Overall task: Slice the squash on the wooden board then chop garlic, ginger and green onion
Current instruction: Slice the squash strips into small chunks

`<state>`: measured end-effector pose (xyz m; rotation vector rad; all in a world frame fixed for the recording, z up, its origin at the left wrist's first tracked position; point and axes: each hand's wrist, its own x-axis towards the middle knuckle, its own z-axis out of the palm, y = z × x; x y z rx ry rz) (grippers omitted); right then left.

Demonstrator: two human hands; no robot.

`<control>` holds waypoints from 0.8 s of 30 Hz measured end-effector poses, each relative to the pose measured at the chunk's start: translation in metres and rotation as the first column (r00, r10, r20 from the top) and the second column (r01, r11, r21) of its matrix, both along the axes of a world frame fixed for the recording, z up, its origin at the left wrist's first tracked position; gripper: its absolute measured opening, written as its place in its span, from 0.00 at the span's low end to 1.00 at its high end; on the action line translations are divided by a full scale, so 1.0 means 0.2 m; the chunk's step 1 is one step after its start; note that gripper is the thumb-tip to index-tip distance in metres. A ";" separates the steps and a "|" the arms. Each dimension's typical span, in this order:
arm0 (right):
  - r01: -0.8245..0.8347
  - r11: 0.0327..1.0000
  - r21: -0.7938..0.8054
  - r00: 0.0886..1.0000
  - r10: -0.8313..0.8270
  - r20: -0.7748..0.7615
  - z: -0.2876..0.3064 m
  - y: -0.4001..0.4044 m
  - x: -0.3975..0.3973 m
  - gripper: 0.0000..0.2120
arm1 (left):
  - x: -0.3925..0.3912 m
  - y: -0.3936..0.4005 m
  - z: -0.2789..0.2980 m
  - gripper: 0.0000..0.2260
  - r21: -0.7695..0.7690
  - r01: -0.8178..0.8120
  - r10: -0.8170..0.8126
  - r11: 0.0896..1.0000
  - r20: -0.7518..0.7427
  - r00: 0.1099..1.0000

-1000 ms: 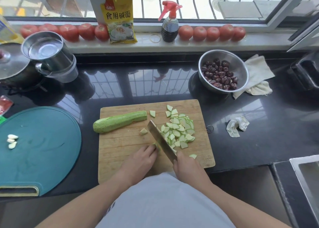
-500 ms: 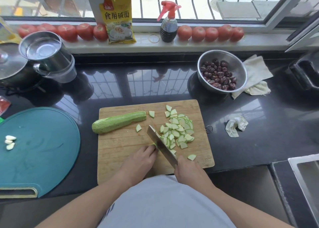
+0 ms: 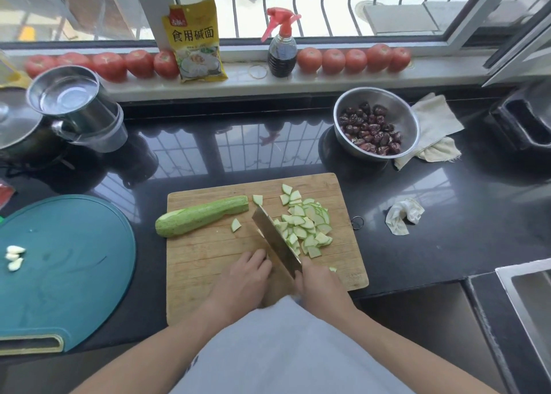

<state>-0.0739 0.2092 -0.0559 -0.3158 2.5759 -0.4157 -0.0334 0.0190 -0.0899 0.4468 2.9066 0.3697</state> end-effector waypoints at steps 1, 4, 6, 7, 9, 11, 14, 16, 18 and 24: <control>0.005 1.000 -0.023 1.000 -0.006 -0.005 0.02 0.02 -0.02 0.09 | -0.01 0.01 0.01 0.13 -0.012 -0.037 0.037 0.999 0.013 0.999; 0.011 0.994 -0.110 1.000 -0.014 -0.027 0.10 0.07 -0.11 0.11 | -0.06 0.04 0.02 0.22 -0.073 -0.121 0.125 0.990 0.048 0.991; 0.013 0.991 -0.135 0.999 -0.019 -0.044 0.16 0.12 -0.18 0.12 | -0.07 0.06 0.02 0.24 -0.111 -0.118 0.126 0.987 0.070 0.990; 0.018 0.990 -0.142 0.998 -0.025 -0.049 0.18 0.14 -0.21 0.12 | -0.06 0.06 0.02 0.23 -0.112 -0.120 0.129 0.986 0.078 0.989; 0.016 0.989 -0.150 0.999 -0.022 -0.038 0.22 0.19 -0.26 0.12 | -0.04 0.03 0.02 0.19 -0.117 -0.156 0.168 0.981 0.099 0.981; -0.007 0.990 -0.144 1.000 0.005 -0.011 0.23 0.25 -0.27 0.11 | -0.01 -0.05 0.01 0.17 -0.141 -0.214 0.230 0.967 0.107 0.967; -0.123 0.983 -0.136 0.992 0.127 0.021 0.20 0.33 -0.23 0.12 | 0.05 -0.18 0.00 0.22 -0.166 -0.301 0.322 0.939 0.119 0.939; -0.231 0.965 -0.123 0.970 0.238 0.047 0.15 0.37 -0.16 0.12 | 0.10 -0.26 -0.01 0.21 -0.150 -0.361 0.377 0.920 0.095 0.921; -0.309 0.947 -0.092 0.944 0.317 0.087 0.10 0.39 -0.10 0.11 | 0.13 -0.30 -0.01 0.20 -0.124 -0.398 0.408 0.909 0.078 0.909; -0.337 0.939 -0.073 0.935 0.342 0.090 0.06 0.48 -0.20 0.11 | 0.16 -0.22 -0.04 0.21 -0.054 -0.578 0.581 0.814 0.091 0.809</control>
